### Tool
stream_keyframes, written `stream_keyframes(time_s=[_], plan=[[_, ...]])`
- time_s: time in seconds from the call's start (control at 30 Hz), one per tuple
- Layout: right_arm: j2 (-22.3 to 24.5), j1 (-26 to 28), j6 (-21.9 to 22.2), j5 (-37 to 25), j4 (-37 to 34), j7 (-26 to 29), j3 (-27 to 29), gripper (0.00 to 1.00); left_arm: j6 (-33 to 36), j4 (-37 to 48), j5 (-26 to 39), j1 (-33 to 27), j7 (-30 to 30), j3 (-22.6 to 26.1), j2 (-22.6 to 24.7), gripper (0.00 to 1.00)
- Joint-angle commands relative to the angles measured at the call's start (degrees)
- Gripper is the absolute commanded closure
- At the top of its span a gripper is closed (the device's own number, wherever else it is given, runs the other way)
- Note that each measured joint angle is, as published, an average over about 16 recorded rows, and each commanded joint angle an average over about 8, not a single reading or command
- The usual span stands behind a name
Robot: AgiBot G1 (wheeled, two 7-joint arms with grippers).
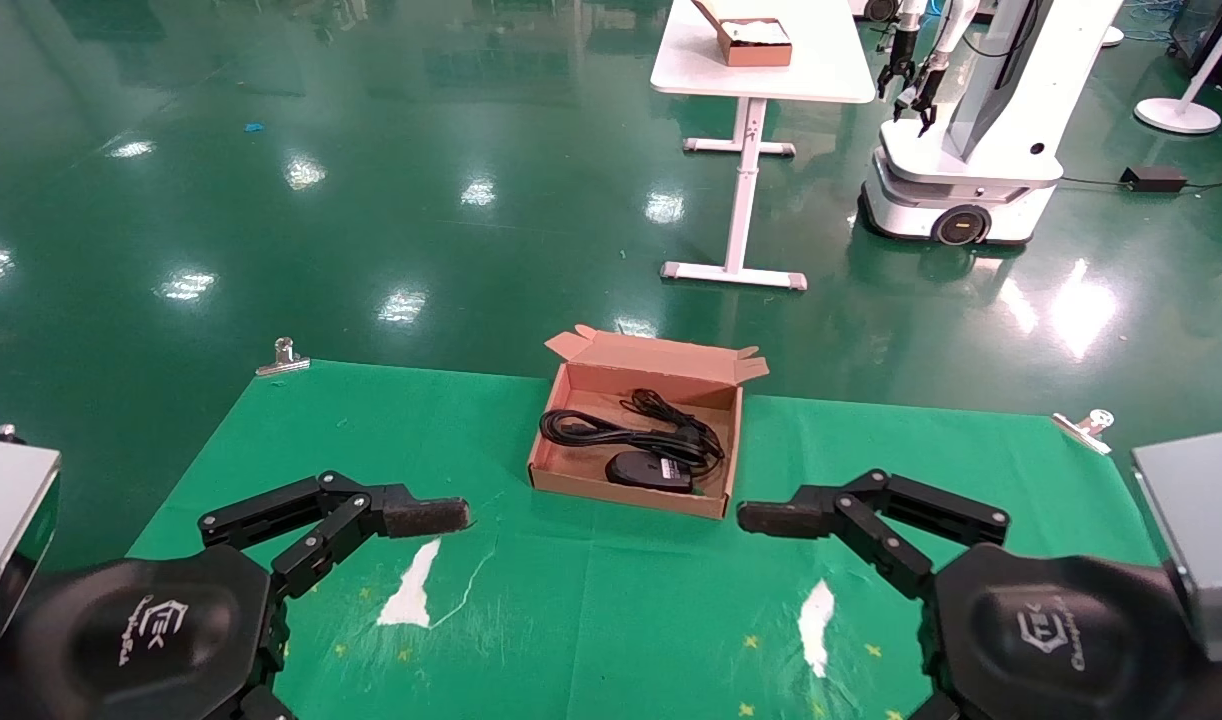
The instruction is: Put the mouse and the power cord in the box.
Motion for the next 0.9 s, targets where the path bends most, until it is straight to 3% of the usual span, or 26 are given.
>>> stream_keyframes(time_s=[0.03, 0.9], plan=[[0.0, 0.1, 0.0, -0.1, -0.1, 0.0, 0.0, 0.00, 0.0, 0.1, 0.0, 0.0, 0.0, 0.0, 0.0, 0.00], [-0.1, 0.3, 0.2, -0.2, -0.4, -0.2, -0.2, 0.00, -0.3, 0.3, 0.2, -0.2, 0.1, 0.2, 0.2, 0.00]])
